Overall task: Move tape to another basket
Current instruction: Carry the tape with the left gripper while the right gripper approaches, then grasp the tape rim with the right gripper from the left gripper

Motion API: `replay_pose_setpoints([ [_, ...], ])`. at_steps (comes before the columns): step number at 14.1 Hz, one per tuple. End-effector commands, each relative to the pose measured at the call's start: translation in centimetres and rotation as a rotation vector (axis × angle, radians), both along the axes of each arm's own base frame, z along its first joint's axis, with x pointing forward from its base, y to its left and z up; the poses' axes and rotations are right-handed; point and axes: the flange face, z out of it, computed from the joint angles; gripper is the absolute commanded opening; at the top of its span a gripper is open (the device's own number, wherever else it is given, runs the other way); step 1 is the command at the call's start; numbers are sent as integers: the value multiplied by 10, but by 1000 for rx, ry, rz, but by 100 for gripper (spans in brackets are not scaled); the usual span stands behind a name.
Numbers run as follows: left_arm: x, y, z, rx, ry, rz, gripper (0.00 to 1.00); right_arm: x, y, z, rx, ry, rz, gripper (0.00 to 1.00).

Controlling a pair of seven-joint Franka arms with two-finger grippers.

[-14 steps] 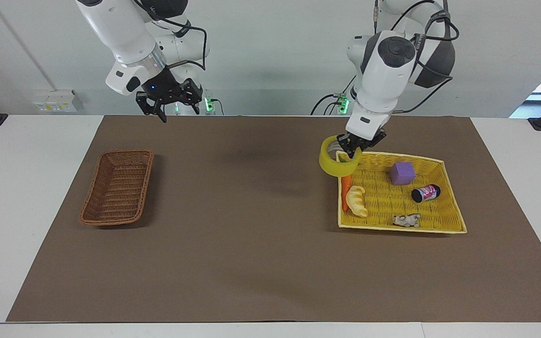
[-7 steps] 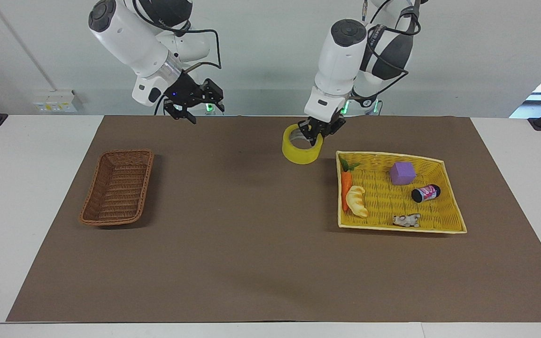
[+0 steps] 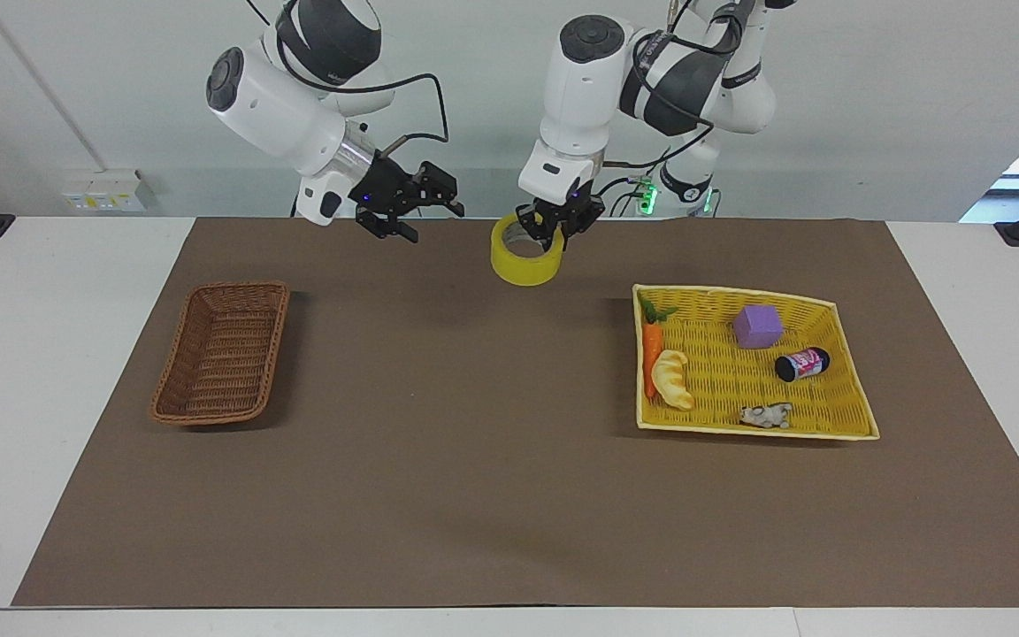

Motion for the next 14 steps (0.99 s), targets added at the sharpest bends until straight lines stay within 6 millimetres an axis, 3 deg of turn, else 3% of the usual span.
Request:
replay_pose_setpoints([
  [1,-1,-15,14,5,-3,49,0,-11,17,-15,53,-28,-16,100],
  [3,-3,-18,14,0,-1,45,0,-13,27,-22,97,-21,-59,100],
  [8,-9,-31,12,-26,-1,60,0,-17,21,-26,130,-1,-76,100],
  [10,-6,-35,10,-45,7,87,0,-25,19,-36,184,-1,-64,100],
  [14,-7,-34,21,-86,23,105,0,-27,-5,-43,209,-57,17,100],
])
